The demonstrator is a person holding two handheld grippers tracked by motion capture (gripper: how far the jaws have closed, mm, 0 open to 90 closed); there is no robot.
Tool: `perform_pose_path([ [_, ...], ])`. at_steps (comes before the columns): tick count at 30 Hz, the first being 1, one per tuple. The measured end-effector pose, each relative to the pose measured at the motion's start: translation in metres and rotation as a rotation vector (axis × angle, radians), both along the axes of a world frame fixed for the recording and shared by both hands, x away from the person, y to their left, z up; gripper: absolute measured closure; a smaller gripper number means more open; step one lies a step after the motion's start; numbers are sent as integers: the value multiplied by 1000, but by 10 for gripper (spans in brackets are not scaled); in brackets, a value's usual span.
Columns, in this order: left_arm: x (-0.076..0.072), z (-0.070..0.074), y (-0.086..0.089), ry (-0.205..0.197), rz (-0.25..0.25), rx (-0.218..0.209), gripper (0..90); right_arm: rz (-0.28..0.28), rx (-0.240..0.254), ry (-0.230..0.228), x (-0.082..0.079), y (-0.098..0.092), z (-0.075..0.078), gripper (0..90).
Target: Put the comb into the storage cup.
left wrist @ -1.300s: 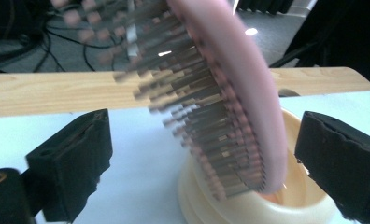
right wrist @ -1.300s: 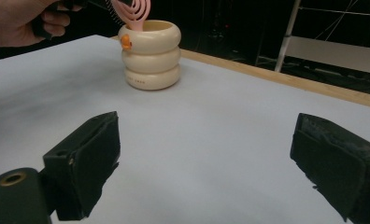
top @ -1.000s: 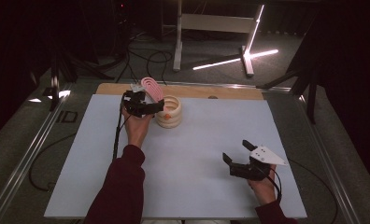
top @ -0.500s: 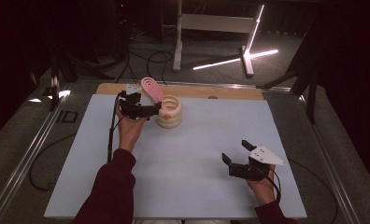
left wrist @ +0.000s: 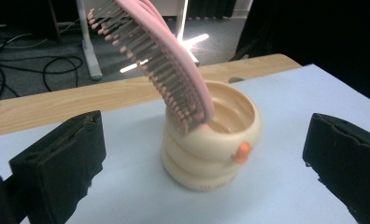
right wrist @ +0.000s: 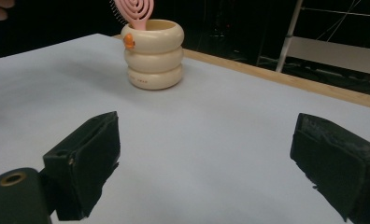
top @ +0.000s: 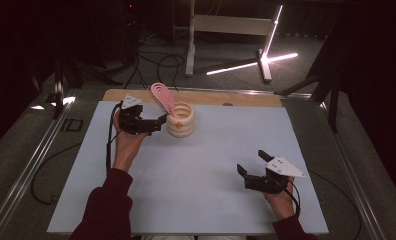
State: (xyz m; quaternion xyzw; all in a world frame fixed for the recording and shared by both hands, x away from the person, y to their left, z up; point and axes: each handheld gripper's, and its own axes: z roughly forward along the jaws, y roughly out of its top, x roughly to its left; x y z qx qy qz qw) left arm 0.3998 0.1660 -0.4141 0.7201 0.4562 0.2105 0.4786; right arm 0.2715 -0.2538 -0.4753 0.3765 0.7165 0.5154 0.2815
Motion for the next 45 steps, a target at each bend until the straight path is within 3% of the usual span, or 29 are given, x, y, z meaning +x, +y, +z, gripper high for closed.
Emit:
perform_pose_path([
  [3, 0, 0, 0, 0, 0, 0, 0, 1, -2, -3, 0, 0, 0, 87],
  [5, -16, -1, 7, -14, -28, 25, 0, 1, -4, -2, 0, 1, 0, 87],
  [16, -48, -4, 19, -53, -72, 37, 0, 3, -5, 0, -1, 3, 0, 86],
  [22, -65, -4, 28, -100, -47, 63, 0, 5, -5, -1, -1, 3, -1, 87],
  [33, -96, -17, 49, -129, -36, 69, 0, -1, -6, 1, -1, 1, -1, 87],
  [45, -118, -39, 65, -120, -12, 56, 0, 0, -5, -3, -4, 0, 2, 87],
])
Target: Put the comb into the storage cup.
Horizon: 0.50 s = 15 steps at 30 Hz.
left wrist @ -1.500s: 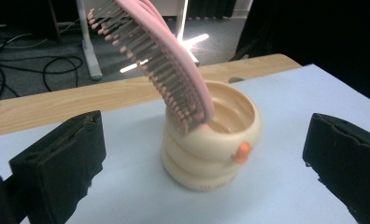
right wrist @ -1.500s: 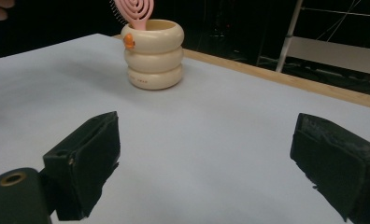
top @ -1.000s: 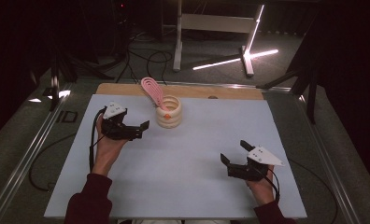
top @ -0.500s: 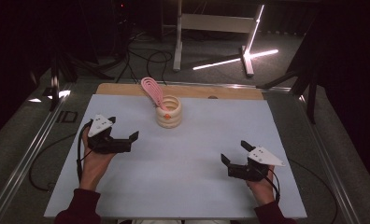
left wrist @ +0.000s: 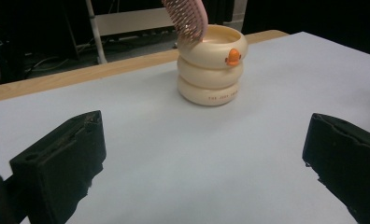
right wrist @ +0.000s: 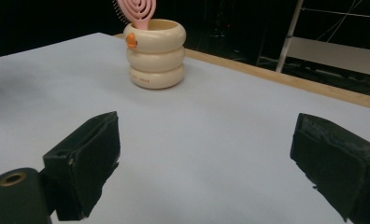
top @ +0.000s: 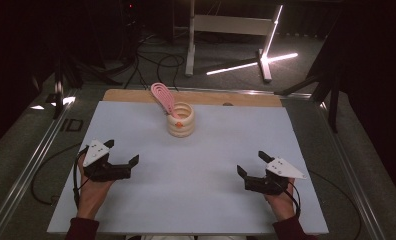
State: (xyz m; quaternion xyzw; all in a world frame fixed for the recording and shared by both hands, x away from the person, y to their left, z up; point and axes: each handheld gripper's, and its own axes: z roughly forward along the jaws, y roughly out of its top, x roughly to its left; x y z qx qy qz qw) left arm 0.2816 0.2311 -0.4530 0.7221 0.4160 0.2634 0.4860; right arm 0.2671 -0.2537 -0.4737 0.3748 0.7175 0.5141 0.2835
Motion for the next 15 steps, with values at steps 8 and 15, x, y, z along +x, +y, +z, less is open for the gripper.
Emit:
perform_pose_path([
  [8, -18, -10, 13, -40, 7, -10, 0, -10, 12, 0, -7, -7, 1, 87],
  [15, -24, -14, 16, -66, 18, -27, 0, -11, 9, -1, -9, -9, 0, 87],
])
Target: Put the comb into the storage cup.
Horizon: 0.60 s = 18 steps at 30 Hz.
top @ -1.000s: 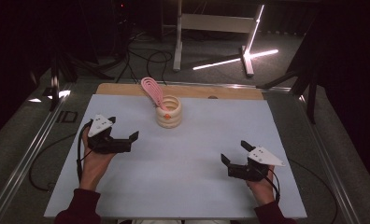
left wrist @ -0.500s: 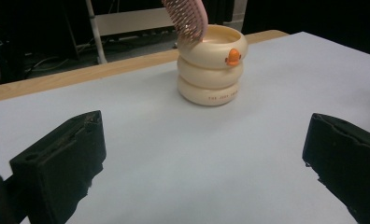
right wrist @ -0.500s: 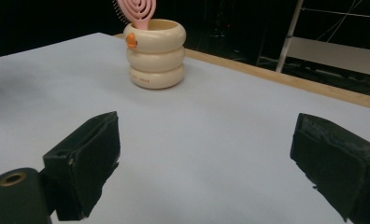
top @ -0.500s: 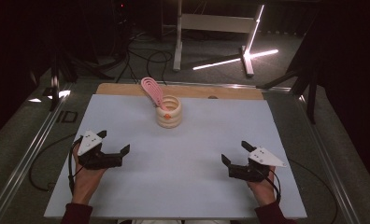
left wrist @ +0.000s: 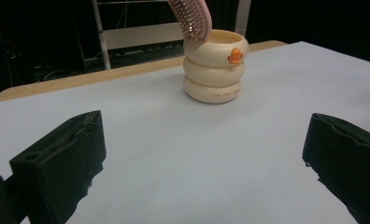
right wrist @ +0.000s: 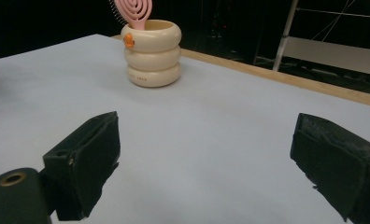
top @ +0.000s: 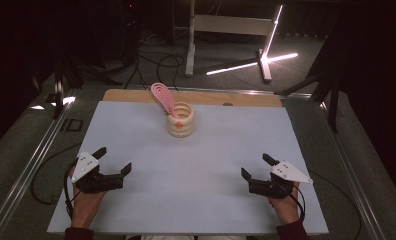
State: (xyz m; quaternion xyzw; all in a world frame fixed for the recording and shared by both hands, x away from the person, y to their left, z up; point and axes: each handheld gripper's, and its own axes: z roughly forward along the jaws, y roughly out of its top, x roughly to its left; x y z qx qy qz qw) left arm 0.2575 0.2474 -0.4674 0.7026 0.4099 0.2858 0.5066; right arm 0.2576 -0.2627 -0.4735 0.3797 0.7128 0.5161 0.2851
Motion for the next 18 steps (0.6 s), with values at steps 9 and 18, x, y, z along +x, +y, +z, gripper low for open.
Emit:
perform_pose_path([
  [9, -10, -10, 0, -9, 5, 56, 0, -17, -57, -6, -5, -4, -7, 87],
  [18, -11, -14, 5, 3, 22, 48, 0, -19, -51, 0, -9, -6, -10, 87],
])
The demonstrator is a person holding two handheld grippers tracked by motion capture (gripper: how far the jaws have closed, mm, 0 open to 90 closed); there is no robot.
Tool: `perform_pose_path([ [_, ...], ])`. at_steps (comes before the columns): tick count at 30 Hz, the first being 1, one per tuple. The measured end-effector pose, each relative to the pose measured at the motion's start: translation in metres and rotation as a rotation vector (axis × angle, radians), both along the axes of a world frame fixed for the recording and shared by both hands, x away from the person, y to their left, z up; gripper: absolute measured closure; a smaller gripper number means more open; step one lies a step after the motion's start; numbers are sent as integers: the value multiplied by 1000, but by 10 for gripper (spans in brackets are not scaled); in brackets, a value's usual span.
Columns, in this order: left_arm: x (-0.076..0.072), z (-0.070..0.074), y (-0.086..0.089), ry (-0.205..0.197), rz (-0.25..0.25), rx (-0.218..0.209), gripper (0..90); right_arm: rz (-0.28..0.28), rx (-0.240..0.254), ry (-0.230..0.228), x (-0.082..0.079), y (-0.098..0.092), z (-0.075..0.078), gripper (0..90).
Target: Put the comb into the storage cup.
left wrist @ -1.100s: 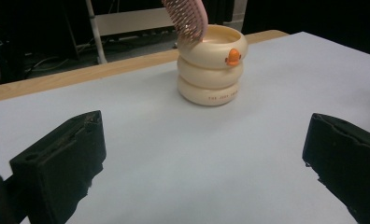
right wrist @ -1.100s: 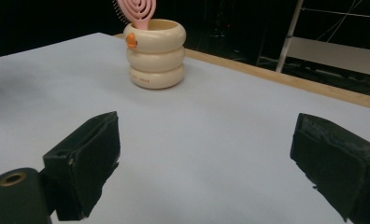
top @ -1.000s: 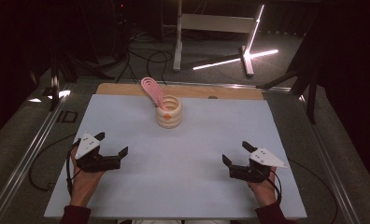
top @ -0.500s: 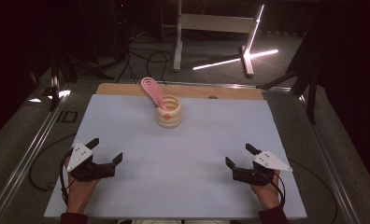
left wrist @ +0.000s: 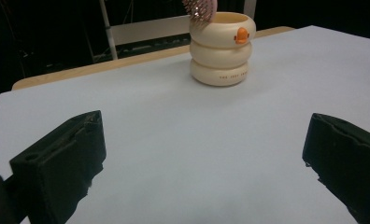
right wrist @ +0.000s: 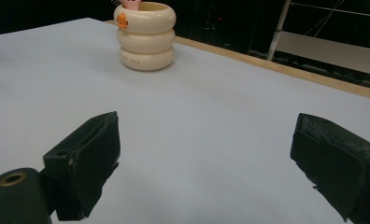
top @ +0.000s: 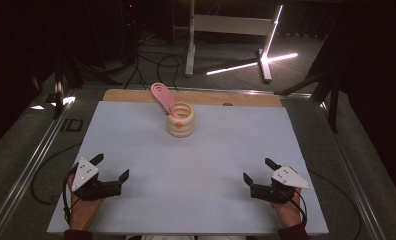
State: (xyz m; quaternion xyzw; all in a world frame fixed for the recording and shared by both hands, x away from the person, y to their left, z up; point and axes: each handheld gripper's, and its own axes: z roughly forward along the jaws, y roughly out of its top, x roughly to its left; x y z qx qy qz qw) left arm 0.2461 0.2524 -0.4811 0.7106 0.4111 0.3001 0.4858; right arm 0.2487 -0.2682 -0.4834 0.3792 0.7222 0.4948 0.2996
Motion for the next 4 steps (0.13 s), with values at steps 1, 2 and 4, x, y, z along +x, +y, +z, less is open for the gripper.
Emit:
perform_pose_path([
  [1, 0, 0, 0, 2, 1, -1, 0, -1, 0, -1, 0, 0, 0, 87],
  [2, 0, 0, 0, 2, 1, -1, 0, -1, 0, -1, 0, 0, 0, 87],
  [4, 0, -1, 0, 5, 1, 3, 0, 5, 0, -3, -1, 1, 1, 86],
])
